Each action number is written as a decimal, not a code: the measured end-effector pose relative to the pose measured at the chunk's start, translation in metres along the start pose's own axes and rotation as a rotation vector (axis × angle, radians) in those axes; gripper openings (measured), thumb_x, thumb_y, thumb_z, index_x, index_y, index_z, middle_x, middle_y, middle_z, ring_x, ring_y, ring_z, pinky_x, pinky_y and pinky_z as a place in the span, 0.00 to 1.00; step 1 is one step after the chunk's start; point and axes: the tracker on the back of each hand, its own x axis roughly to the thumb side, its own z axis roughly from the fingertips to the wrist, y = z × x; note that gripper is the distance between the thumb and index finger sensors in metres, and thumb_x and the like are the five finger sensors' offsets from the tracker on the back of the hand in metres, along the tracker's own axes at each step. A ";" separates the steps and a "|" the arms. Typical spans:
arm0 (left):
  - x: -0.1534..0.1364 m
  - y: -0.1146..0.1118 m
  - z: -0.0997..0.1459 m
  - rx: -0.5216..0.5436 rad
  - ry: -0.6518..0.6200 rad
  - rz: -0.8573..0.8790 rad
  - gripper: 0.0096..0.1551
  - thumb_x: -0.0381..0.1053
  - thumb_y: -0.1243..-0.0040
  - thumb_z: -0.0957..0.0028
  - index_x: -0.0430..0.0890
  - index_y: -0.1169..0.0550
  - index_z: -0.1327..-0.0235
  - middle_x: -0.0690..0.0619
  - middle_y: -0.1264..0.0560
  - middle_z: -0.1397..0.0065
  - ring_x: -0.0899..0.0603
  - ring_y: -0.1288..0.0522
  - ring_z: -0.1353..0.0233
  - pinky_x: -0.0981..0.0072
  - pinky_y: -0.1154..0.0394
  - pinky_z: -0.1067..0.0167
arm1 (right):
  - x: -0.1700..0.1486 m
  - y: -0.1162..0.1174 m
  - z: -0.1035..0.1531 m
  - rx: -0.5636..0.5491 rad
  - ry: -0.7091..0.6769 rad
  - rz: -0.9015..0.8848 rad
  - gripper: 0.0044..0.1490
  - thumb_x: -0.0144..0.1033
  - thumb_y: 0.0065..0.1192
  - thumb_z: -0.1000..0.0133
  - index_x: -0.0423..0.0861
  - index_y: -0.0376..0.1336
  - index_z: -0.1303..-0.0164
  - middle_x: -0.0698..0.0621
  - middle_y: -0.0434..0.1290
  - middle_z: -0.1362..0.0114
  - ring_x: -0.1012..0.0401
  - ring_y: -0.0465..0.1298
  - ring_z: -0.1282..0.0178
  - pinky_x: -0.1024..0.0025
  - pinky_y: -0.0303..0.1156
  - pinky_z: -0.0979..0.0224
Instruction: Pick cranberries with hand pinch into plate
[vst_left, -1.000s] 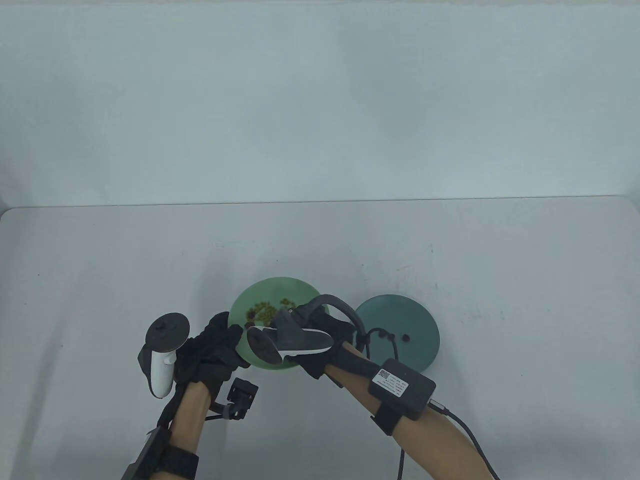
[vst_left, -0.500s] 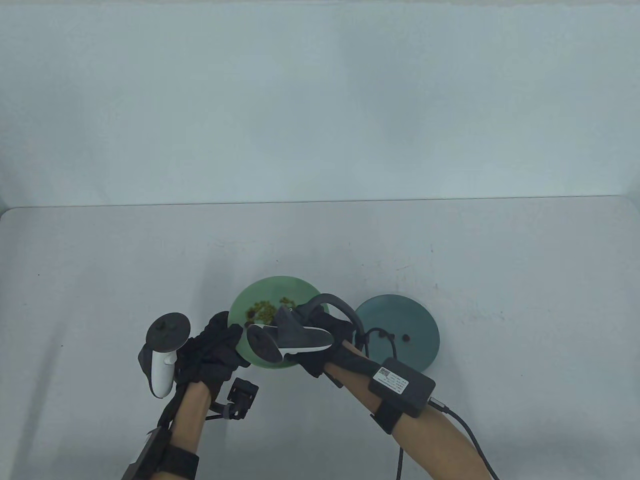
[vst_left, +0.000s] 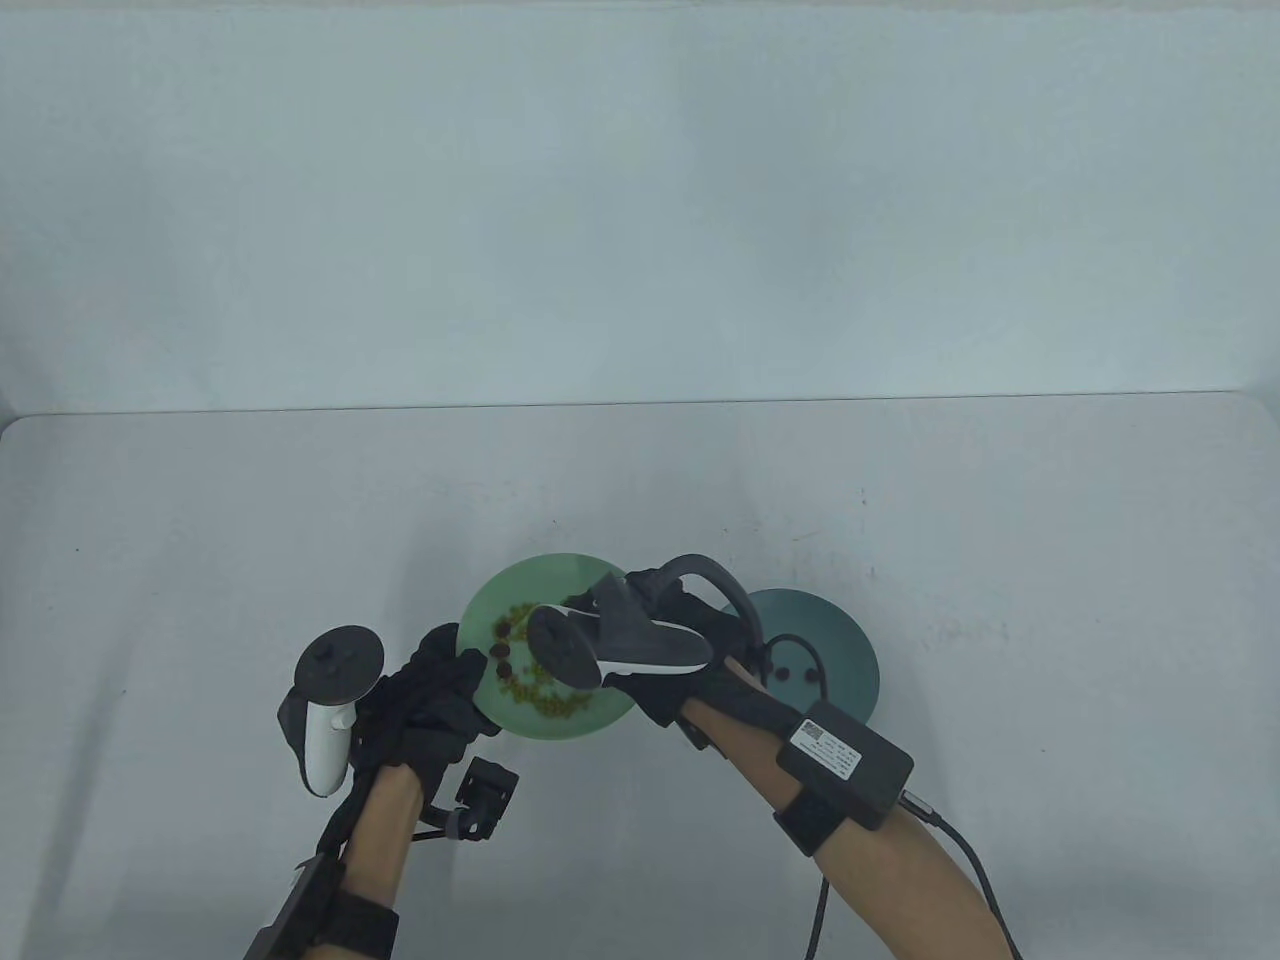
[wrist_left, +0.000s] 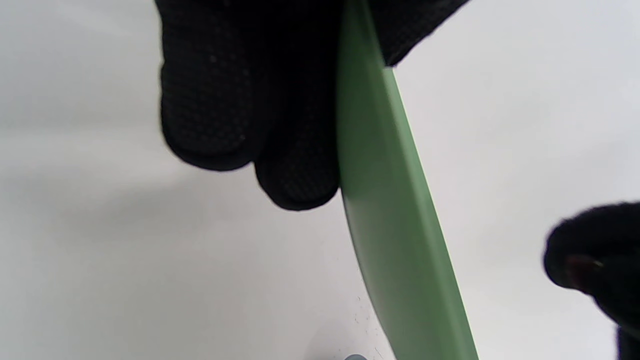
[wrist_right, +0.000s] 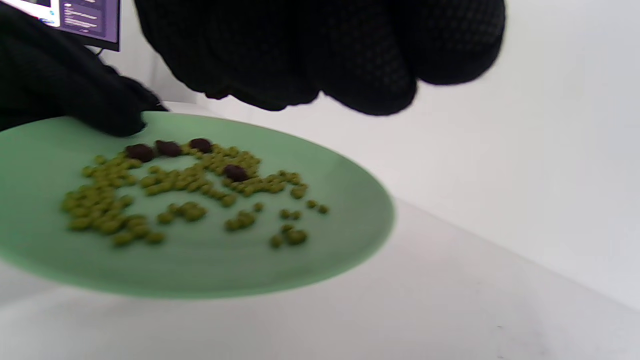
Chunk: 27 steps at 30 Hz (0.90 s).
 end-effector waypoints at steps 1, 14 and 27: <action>0.000 0.000 0.000 0.000 0.000 -0.001 0.33 0.42 0.47 0.38 0.30 0.40 0.24 0.40 0.24 0.39 0.48 0.10 0.53 0.61 0.13 0.51 | -0.007 -0.001 0.003 -0.005 0.018 -0.002 0.28 0.52 0.63 0.43 0.49 0.71 0.38 0.62 0.79 0.61 0.67 0.81 0.63 0.67 0.80 0.50; 0.000 0.000 0.000 0.000 -0.003 -0.008 0.33 0.42 0.47 0.38 0.30 0.40 0.24 0.40 0.24 0.39 0.47 0.10 0.53 0.61 0.13 0.51 | -0.092 0.056 0.037 0.124 0.260 -0.055 0.28 0.51 0.63 0.43 0.49 0.71 0.38 0.62 0.79 0.61 0.67 0.81 0.63 0.67 0.80 0.50; 0.000 -0.001 -0.001 0.000 -0.007 -0.011 0.33 0.42 0.47 0.38 0.30 0.40 0.24 0.40 0.24 0.39 0.47 0.10 0.53 0.61 0.13 0.51 | -0.108 0.133 0.045 0.314 0.358 -0.098 0.28 0.52 0.63 0.43 0.48 0.72 0.39 0.62 0.79 0.61 0.67 0.81 0.63 0.67 0.80 0.50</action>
